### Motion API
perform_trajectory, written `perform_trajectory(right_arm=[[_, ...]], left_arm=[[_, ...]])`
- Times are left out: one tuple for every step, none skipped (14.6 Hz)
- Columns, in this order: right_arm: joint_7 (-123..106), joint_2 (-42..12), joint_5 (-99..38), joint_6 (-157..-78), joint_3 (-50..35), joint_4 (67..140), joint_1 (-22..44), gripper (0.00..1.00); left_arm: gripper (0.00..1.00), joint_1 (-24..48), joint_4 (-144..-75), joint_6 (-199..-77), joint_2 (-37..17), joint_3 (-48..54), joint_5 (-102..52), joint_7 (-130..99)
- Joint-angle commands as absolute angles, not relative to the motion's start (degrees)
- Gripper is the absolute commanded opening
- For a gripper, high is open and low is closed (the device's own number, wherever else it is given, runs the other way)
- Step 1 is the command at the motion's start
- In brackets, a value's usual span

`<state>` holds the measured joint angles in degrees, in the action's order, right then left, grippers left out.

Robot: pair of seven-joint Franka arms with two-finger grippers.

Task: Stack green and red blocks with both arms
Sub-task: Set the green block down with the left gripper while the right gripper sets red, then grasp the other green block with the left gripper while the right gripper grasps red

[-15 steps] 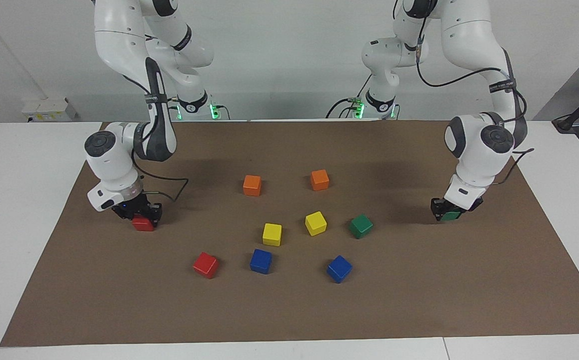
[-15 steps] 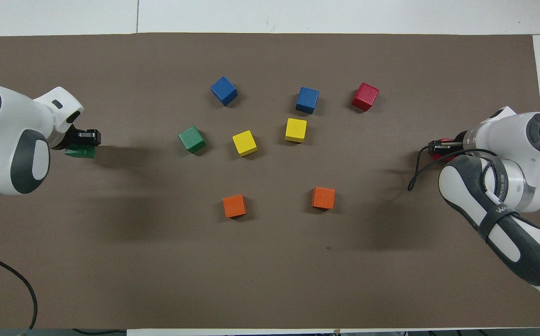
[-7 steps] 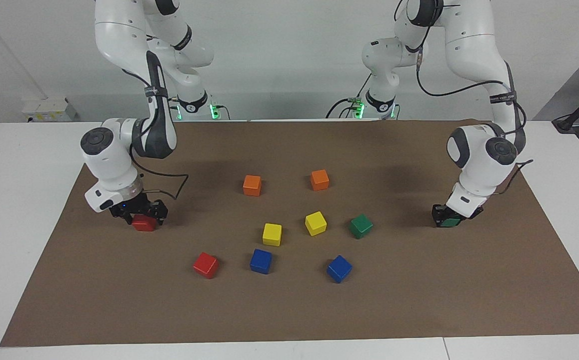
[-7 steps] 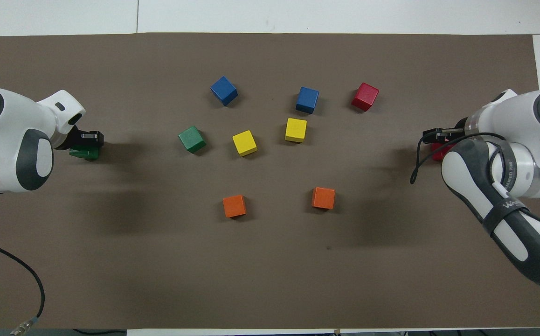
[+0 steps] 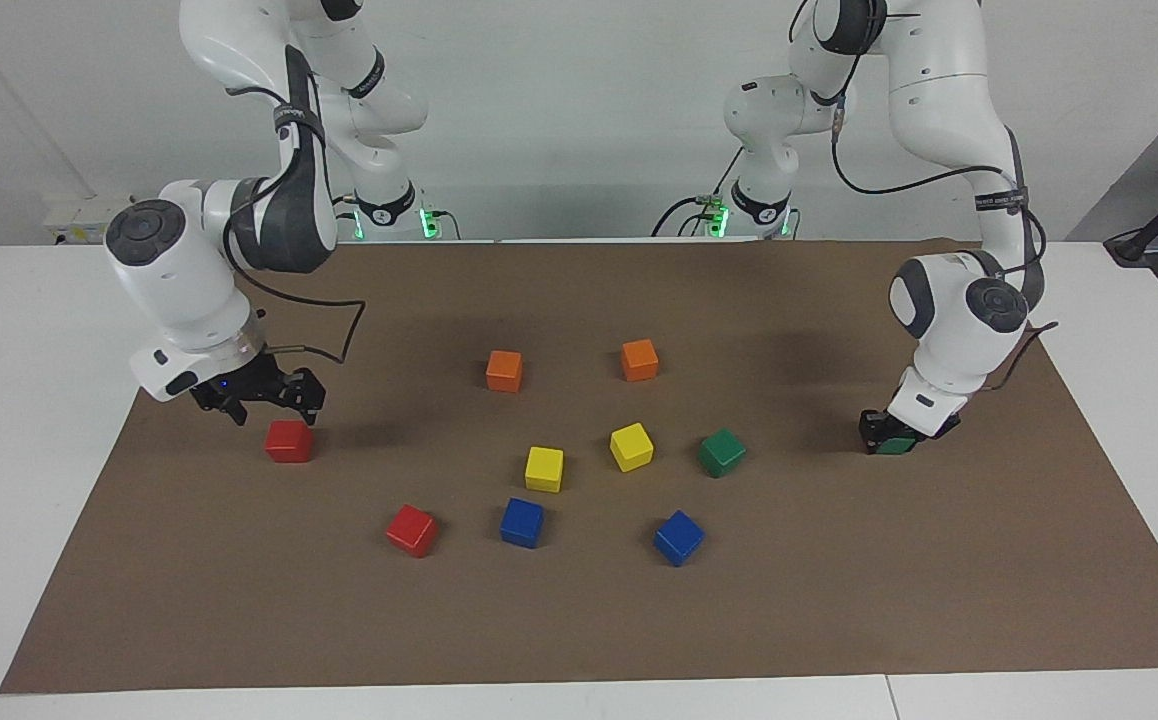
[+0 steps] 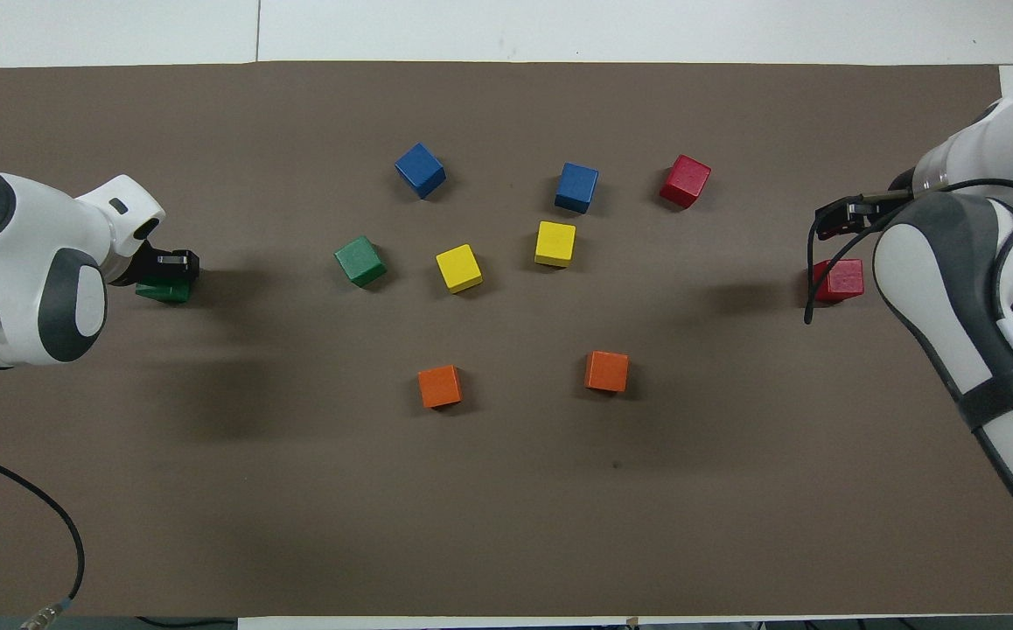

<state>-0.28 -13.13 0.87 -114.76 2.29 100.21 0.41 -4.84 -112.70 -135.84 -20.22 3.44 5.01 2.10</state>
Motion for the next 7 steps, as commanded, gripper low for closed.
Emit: perform_trajectory(right_arm=[[4.5,-14.1,1.0,-113.4,2.1,97.3,2.3,1.00],[7.4,-14.2,0.9,-113.6,2.1,97.1,3.7,1.00],[10.0,-14.5,0.9,-113.6,2.1,96.5,5.2,1.00],[12.9,-15.0,0.8,-114.3,2.1,96.4,6.1,1.00],[16.7,-16.0,0.8,-116.3,2.1,96.4,7.5,1.00],[19.9,-17.0,0.8,-117.8,2.1,96.4,8.9,1.00],[21.7,-17.7,0.8,-119.0,2.1,96.4,9.9,1.00]], left_arm=[[1.00,-5.3,-114.0,-138.3,-20.0,3.5,4.0,2.6],[1.00,-5.3,-113.2,-138.3,-20.1,3.5,4.0,2.7],[1.00,-5.3,-111.3,-137.4,-20.2,3.5,4.0,2.5],[1.00,-5.0,-108.1,-135.3,-20.5,3.6,4.0,2.4],[1.00,-4.1,-103.1,-130.0,-21.3,3.6,2.9,0.5],[1.00,-2.3,-95.7,-123.4,-22.8,3.6,1.4,-4.7],[1.00,0.2,-89.0,-116.8,-24.9,3.6,1.3,-10.2]])
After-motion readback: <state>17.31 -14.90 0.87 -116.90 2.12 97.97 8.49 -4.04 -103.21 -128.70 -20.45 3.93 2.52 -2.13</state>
